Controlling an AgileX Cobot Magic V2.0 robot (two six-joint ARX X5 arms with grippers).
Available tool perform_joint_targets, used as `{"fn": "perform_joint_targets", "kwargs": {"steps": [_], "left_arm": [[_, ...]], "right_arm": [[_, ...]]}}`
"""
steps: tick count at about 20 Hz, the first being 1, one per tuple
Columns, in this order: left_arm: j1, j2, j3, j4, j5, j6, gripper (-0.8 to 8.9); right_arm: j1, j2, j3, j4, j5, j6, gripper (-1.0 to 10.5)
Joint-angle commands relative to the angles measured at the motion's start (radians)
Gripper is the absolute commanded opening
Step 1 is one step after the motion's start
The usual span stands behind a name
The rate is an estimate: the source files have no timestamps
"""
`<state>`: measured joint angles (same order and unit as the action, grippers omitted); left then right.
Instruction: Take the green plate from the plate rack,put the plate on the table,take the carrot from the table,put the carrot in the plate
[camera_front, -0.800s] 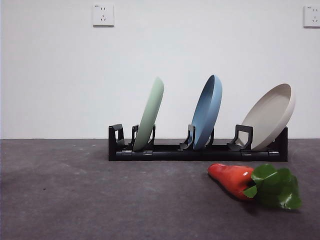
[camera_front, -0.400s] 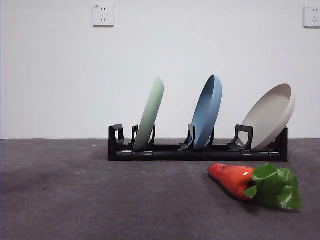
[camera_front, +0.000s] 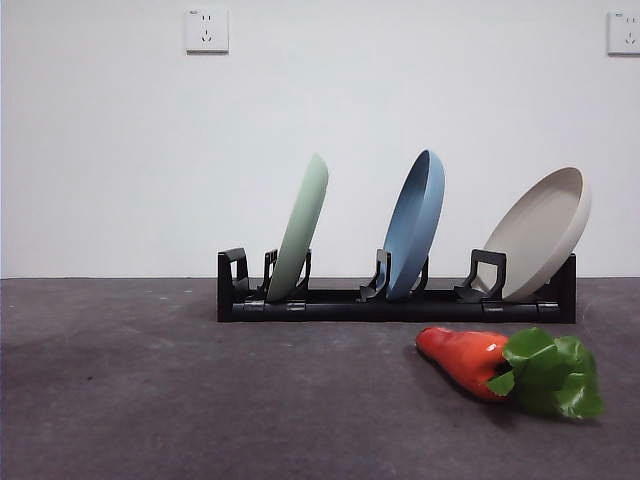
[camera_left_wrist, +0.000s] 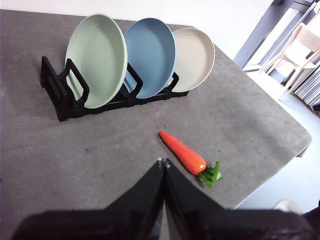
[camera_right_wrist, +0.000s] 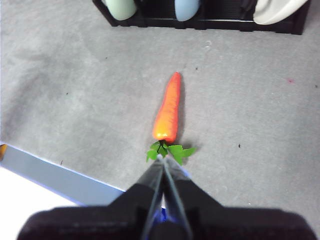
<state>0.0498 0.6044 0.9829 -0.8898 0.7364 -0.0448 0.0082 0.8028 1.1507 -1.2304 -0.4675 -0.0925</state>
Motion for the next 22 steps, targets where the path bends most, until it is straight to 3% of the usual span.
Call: {"fn": "perform_joint_targets", "kwargs": {"steps": [1,2,3,4,5,6,16,19,22], "left_arm": [[0.002,-0.001,0.0,0.001,0.005,0.017,0.5],[0.002,-0.001,0.0,0.001,0.005,0.011,1.95],[0.002,-0.001,0.0,0.001,0.005,0.011,4.28],[0.0,-0.001,0.0,0.002,0.005,0.011,5.63],[-0.006,0.0,0.0,0.003,0.006,0.011,5.87],[-0.014,0.002,0.0,0.004,0.009,0.011,5.87],[-0.104,0.142,0.035,0.143,0.051,-0.061,5.87],[-0.199,0.264,0.095,0.226,0.008,-0.087,5.87],[-0.326,0.407,0.164,0.324,-0.116,-0.089,5.87]], "right_arm": [[0.008,0.0,0.0,0.003,0.002,-0.01,0.2],[0.008,0.0,0.0,0.003,0.002,-0.006,1.3],[0.008,0.0,0.0,0.003,0.002,0.007,3.1],[0.008,0.0,0.0,0.004,0.002,0.014,4.7],[0.008,0.0,0.0,0.004,0.002,0.014,5.9],[0.008,0.001,0.0,0.003,0.002,0.014,6.0],[0.008,0.003,0.0,0.003,0.002,0.032,6.0],[0.008,0.003,0.0,0.003,0.002,0.034,6.0],[0.008,0.003,0.0,0.003,0.002,0.035,6.0]]}}
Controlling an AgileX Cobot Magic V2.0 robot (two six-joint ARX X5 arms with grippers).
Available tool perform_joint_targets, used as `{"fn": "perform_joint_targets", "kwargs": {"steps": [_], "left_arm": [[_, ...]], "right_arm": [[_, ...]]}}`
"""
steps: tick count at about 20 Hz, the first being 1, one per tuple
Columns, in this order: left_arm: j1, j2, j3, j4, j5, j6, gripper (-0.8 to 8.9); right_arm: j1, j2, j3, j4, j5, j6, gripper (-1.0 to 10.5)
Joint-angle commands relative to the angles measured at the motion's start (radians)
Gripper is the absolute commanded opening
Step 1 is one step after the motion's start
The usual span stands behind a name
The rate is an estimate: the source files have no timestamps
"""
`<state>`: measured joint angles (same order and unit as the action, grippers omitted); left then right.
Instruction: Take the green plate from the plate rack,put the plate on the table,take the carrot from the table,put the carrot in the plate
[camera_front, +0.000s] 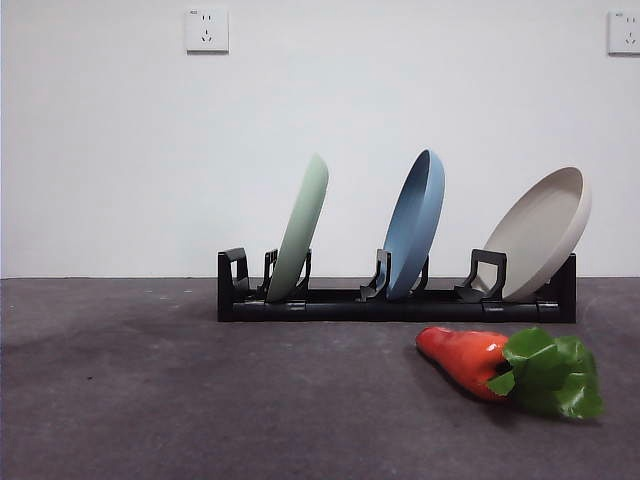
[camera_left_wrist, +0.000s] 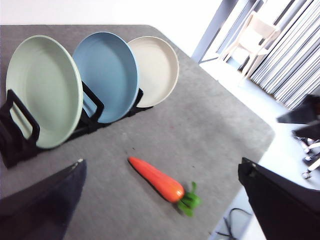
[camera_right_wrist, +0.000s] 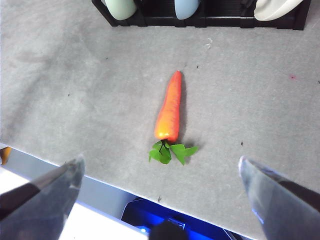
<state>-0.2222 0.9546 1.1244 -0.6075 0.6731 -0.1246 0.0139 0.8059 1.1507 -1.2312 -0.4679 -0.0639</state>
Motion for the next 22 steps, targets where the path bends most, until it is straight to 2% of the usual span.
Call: {"fn": "perform_joint_targets", "kwargs": {"steps": [1,3,5,13,19,22], "left_arm": [[-0.094,0.109,0.045,0.076,-0.103,-0.01,5.87],[-0.159,0.229,0.099,0.153,-0.226,-0.01,5.87],[-0.192,0.347,0.144,0.232,-0.286,-0.01,5.87],[-0.23,0.728,0.225,0.478,-0.362,-0.01,5.87],[-0.237,0.851,0.225,0.569,-0.44,-0.008,5.84],[-0.243,0.885,0.225,0.603,-0.441,-0.006,5.69]], "right_arm": [[0.002,0.0,0.0,0.004,0.002,0.007,6.0],[0.002,0.0,0.0,0.004,0.002,0.014,6.0],[0.002,0.0,0.0,0.003,0.002,0.015,6.0],[0.002,-0.001,0.0,0.003,0.002,0.021,6.0],[0.002,-0.001,0.0,0.003,0.002,0.021,6.0],[0.002,0.0,0.0,0.003,0.002,0.021,6.0]]}}
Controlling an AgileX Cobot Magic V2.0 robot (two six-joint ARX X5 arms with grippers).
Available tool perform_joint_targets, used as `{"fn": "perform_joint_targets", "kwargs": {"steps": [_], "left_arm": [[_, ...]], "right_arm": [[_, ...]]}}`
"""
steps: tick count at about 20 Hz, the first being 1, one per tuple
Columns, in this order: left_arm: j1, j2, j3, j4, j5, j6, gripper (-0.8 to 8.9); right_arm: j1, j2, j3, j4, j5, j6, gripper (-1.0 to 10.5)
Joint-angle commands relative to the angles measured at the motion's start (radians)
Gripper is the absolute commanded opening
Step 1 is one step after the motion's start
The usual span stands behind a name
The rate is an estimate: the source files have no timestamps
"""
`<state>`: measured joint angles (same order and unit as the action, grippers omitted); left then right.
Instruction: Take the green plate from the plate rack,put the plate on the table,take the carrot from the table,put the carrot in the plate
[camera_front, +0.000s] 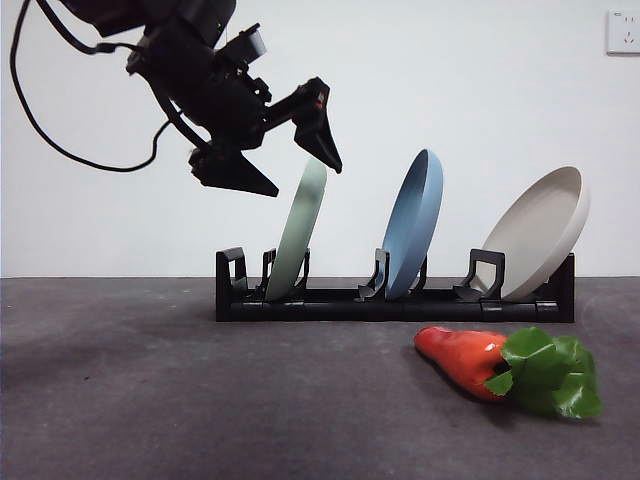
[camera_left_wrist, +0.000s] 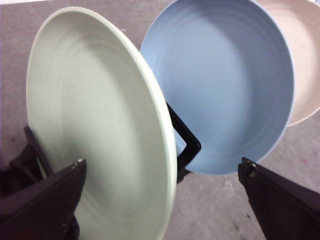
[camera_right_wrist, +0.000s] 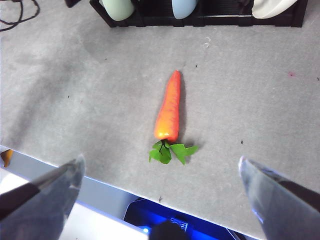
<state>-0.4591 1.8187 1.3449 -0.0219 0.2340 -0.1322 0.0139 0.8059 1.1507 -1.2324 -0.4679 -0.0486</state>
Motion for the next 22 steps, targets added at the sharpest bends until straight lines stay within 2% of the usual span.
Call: {"fn": "perform_joint_targets", "kwargs": {"steps": [1,4,8,11,13,15,22], "left_arm": [[-0.007,0.031,0.004,0.021,-0.002,0.002,5.26],[-0.013,0.041,0.004,0.022,-0.002,0.002,4.89],[-0.014,0.041,0.004,0.02,0.011,0.001,1.96],[-0.017,0.041,0.004,0.021,0.034,0.001,0.81],[-0.017,0.04,0.004,0.024,0.05,0.001,0.71],[-0.017,0.04,0.004,0.033,0.06,0.001,-0.12],[-0.016,0.034,0.005,0.052,0.091,-0.026,-0.08]], "right_arm": [[0.002,-0.001,0.0,0.004,0.002,0.006,6.0],[0.002,-0.001,0.0,0.004,0.002,0.006,6.0],[0.002,-0.001,0.0,0.005,0.002,0.006,6.0],[0.002,0.0,0.0,0.005,0.002,0.006,6.0],[0.002,0.0,0.0,0.005,0.002,0.006,6.0],[0.002,0.0,0.0,0.005,0.002,0.006,6.0],[0.002,0.0,0.0,0.005,0.002,0.006,6.0]]}}
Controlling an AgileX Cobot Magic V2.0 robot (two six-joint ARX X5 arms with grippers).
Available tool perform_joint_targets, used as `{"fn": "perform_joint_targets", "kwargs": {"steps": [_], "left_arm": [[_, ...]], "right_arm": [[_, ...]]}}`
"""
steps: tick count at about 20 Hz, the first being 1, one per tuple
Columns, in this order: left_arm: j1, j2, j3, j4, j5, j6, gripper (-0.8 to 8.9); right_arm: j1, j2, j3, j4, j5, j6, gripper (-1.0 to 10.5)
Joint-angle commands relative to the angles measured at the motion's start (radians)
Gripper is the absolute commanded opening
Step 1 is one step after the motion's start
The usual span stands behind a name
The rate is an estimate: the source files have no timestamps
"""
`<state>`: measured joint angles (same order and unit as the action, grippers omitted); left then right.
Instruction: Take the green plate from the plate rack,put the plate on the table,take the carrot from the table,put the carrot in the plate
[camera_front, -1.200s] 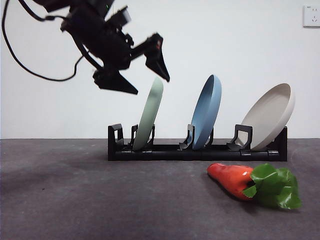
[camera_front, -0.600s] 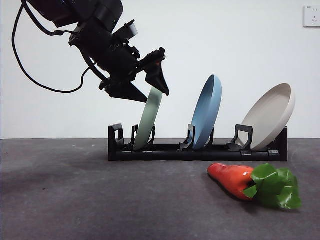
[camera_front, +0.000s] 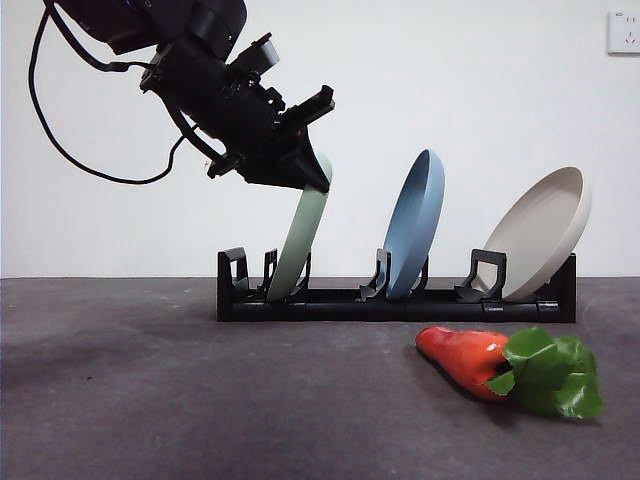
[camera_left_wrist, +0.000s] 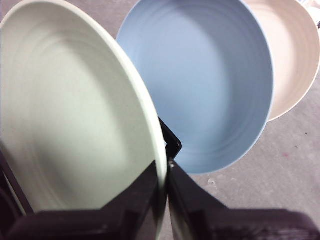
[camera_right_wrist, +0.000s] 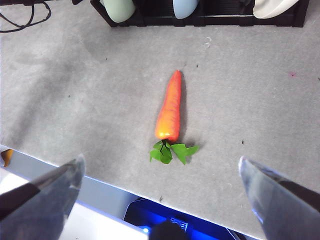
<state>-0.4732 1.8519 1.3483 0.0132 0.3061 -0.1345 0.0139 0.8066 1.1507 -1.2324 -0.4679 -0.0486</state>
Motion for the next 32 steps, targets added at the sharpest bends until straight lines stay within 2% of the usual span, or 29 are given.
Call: {"fn": "perform_joint_targets", "kwargs": {"steps": [1,10,13,16,17,20,24,28,32], "left_arm": [[-0.002,-0.004,0.001,0.024,0.03,-0.028,-0.08],[0.005,-0.154,0.002,0.061,0.046,-0.049,-0.08],[0.002,-0.253,0.003,-0.007,0.078,-0.039,-0.08],[-0.013,-0.398,0.003,-0.208,0.084,0.095,-0.08],[-0.023,-0.452,0.003,-0.296,0.06,0.146,-0.08],[-0.085,-0.593,0.003,-0.579,-0.101,0.294,-0.08],[-0.238,-0.636,0.003,-0.888,-0.271,0.364,-0.06],[-0.452,-0.56,-0.001,-0.985,-0.502,0.374,-0.06],[-0.577,-0.428,-0.009,-1.011,-0.638,0.37,-0.06]], "right_arm": [[0.002,0.0,0.0,0.005,0.002,0.006,6.0],[0.002,0.0,0.0,0.005,0.002,0.006,6.0],[0.002,0.0,0.0,0.005,0.002,0.006,6.0],[0.002,0.0,0.0,0.005,0.002,0.006,6.0],[0.002,0.0,0.0,0.005,0.002,0.006,6.0],[0.002,0.0,0.0,0.005,0.002,0.006,6.0],[0.002,0.001,0.0,0.005,0.002,0.006,6.0],[0.002,0.007,0.0,0.005,0.002,0.006,6.0],[0.002,0.011,0.0,0.004,-0.003,0.006,6.0]]}}
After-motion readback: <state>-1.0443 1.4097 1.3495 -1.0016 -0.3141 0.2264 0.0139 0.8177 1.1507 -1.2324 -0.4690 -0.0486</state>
